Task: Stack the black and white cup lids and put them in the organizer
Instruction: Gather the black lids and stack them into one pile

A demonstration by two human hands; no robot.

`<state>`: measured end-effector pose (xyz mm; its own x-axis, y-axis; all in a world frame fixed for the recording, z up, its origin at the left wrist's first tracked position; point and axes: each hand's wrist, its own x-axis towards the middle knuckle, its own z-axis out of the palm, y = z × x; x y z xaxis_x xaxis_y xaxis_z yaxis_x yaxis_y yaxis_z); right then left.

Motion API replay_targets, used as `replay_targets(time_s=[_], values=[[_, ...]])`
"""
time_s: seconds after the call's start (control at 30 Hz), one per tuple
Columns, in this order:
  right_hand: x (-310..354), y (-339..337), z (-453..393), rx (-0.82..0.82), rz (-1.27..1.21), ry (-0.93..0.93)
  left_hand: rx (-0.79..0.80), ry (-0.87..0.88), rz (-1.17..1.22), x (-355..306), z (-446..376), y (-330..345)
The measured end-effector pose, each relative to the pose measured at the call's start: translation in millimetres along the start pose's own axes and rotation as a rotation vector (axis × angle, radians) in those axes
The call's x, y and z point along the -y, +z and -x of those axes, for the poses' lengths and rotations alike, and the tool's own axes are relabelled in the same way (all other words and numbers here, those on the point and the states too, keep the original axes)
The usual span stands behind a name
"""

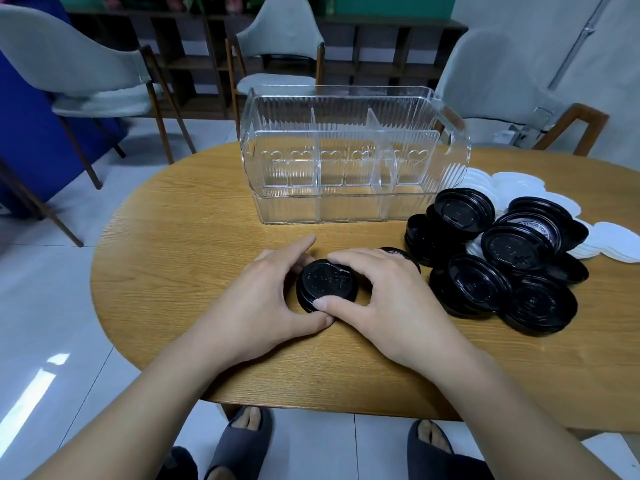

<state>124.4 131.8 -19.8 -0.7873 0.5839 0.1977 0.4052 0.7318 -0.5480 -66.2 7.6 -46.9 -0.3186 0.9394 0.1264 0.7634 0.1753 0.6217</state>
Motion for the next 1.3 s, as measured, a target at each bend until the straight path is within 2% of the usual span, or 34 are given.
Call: replay_targets(time_s=[0.2,0.37,0.57,0.73,0.87,1.13,1.23,1.3], values=[[-8.7,-3.5,-1.5,0.107,-0.054,0.078,-0.001,0.008,-0.014,0.8,-1.5,-1.7],[-6.1,-1.3,-1.6,0.029,0.015,0.078,-0.009,0.037,-0.028,-3.4,-2.1,0.9],[-10.3,-17.2,4.3,-0.038,0.04,-0.017,0.007,0.06,-0.016,-0.2,-2.9,-0.7],[-29.2,-36.4,7.5,-0.125,0.288,0.033,0.032,0.05,0.004,-3.4,-2.0,0.7],[-30.3,-36.1,10.2,-0.143,0.435,0.033,-0.026,0.053,-0.029,-10.6,-3.2,6.3],[-28.1,-28.6,8.8,-0.073,0.428,0.017,-0.064,0.04,-0.045,-16.6,-5.3,12.4],[-30.0,-26.7,8.6,-0.147,0.382,-0.012,-0.057,0.033,-0.044,-16.2,-6.1,13.2],[-28.8,-28.0,8.1,-0.251,0.277,-0.027,-0.055,0.032,-0.041,-16.5,-6.0,13.1]])
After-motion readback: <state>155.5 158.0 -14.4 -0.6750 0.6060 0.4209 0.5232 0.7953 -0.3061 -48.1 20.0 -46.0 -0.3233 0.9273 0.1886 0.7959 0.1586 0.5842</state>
